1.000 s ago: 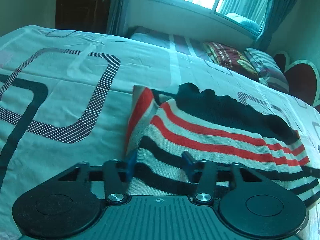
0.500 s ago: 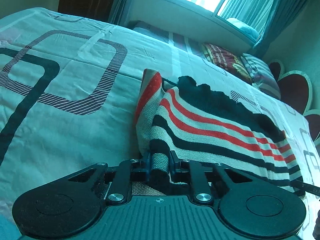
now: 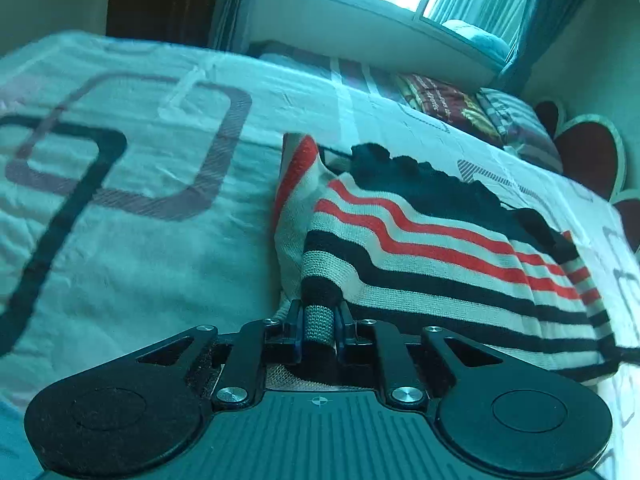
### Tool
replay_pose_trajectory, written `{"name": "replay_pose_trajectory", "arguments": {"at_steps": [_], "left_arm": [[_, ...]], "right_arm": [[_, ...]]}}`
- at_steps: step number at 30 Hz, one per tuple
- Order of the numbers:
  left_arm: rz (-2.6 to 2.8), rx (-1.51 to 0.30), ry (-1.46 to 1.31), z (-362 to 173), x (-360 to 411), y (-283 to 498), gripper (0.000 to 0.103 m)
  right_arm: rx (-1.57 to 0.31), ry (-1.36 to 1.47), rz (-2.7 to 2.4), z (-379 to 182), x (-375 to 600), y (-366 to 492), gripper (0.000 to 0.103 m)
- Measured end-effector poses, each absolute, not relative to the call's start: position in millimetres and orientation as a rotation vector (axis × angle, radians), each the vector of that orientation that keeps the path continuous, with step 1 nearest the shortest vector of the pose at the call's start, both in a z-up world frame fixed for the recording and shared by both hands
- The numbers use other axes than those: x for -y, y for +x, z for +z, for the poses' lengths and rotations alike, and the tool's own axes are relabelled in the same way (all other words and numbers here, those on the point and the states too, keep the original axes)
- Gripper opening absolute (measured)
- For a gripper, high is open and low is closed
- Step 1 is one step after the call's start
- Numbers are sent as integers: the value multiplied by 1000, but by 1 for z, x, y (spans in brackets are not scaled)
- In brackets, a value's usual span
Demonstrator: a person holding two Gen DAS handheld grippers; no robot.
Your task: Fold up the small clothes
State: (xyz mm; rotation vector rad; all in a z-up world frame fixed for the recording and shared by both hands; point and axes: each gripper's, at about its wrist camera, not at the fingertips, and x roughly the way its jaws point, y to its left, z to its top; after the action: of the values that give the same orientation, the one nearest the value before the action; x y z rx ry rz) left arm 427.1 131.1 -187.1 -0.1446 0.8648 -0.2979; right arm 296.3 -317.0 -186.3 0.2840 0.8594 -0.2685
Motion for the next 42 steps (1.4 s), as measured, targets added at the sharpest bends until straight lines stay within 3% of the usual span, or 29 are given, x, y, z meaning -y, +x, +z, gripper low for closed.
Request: {"name": "replay_pose_trajectory", "arguments": {"at_steps": [1, 3, 10, 16, 20, 27, 33, 38, 42], "left_arm": [[-269, -850, -130, -182, -131, 425, 43], [-228, -802, -160, -170, -137, 422, 62], [-301, -748, -167, -146, -103, 446, 63], [-358, -828, -97, -181, -36, 501, 63], [-289, -826, -75, -199, -32, 521, 63], [-246, -813, -106, -192, -44, 509, 63], [-336, -835, -83, -185, -4, 504, 63], [-327, -855, -1, -200, 8, 507, 64], [-322, -862, 2, -196, -3, 505, 64]], "right_arm": [[-833, 255, -300, -181, 314, 297, 26], [-784, 228, -296, -171, 310, 301, 27], [-773, 130, -183, -169, 286, 361, 25], [-792, 56, -116, -187, 271, 424, 24], [-739, 65, -193, -185, 291, 451, 23], [-726, 152, -298, -191, 319, 441, 26], [-677, 148, -97, -167, 254, 435, 26], [-740, -14, -77, -186, 209, 444, 27], [-746, 53, -256, -200, 260, 445, 27]]}}
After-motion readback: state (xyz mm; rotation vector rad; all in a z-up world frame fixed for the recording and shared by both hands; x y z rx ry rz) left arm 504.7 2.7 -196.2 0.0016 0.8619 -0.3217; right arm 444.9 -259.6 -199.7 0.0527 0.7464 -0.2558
